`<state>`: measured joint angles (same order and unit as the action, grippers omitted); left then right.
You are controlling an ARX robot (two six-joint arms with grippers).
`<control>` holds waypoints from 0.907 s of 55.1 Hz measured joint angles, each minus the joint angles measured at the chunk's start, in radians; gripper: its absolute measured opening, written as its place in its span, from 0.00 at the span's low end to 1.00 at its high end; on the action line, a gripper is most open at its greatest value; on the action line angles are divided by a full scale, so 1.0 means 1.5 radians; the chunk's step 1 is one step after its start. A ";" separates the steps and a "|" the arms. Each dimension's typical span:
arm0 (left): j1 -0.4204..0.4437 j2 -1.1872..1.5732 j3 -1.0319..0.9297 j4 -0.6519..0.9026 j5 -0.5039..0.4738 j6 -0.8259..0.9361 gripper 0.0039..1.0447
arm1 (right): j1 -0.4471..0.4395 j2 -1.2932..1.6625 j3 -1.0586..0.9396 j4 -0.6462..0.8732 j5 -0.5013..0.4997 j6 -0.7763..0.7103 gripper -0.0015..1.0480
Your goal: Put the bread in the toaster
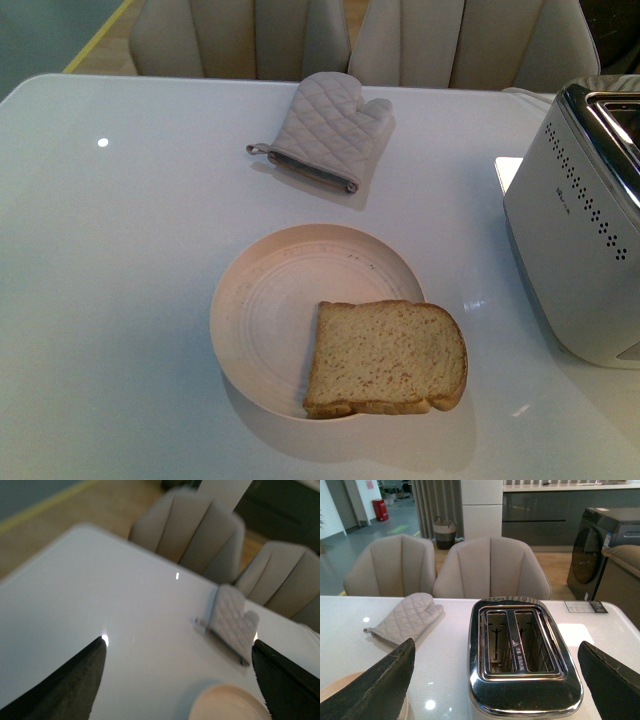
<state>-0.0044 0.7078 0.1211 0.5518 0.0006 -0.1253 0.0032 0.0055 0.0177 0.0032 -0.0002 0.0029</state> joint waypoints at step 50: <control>0.001 -0.298 -0.073 -0.194 0.000 0.074 0.03 | 0.000 0.000 0.000 0.000 0.000 0.000 0.91</control>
<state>-0.0036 0.2607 0.0120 0.2611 0.0002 -0.0143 0.0032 0.0055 0.0177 0.0032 -0.0002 0.0029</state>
